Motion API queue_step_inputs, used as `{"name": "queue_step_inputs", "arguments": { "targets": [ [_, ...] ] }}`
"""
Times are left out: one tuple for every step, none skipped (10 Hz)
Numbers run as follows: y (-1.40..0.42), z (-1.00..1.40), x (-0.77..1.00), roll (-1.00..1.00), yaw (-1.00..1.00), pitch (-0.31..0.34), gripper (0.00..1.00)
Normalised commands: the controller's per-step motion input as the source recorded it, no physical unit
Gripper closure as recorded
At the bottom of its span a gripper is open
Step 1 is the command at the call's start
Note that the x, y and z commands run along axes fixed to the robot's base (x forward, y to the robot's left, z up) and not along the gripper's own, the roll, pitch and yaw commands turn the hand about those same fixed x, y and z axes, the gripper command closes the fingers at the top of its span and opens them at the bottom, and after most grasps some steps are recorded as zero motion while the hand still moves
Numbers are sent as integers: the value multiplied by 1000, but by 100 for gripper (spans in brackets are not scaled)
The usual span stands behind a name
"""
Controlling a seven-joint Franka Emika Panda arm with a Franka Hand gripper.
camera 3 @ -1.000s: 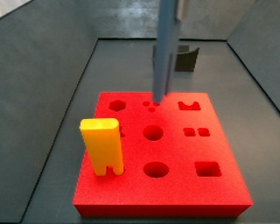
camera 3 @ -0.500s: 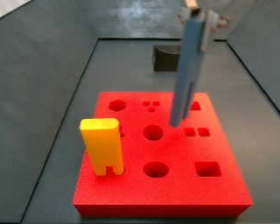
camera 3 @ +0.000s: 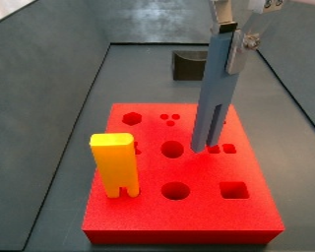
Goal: Pick up the double-square object. Move up. Move to above the board. Insert the double-square object.
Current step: Insert the double-square object.
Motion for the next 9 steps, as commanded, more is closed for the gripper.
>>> {"name": "queue_step_inputs", "arguments": {
  "targets": [
    [-63,-223,131,87,-926,-96,100],
    [-60,-314,220,163,-854,-124,100],
    [-9,-320,283,281,-809,-117,100],
    [0,-154,397,360,-691,-123,100],
    [0,-29,406,370,-649,-119,100],
    [0,0,314,354,-683,-97,100],
    [0,0,257,317,-729,-93,100],
    [0,0,154,241,-763,-3,100],
    [14,-143,0,0,-357,66,100]
  ]
}}
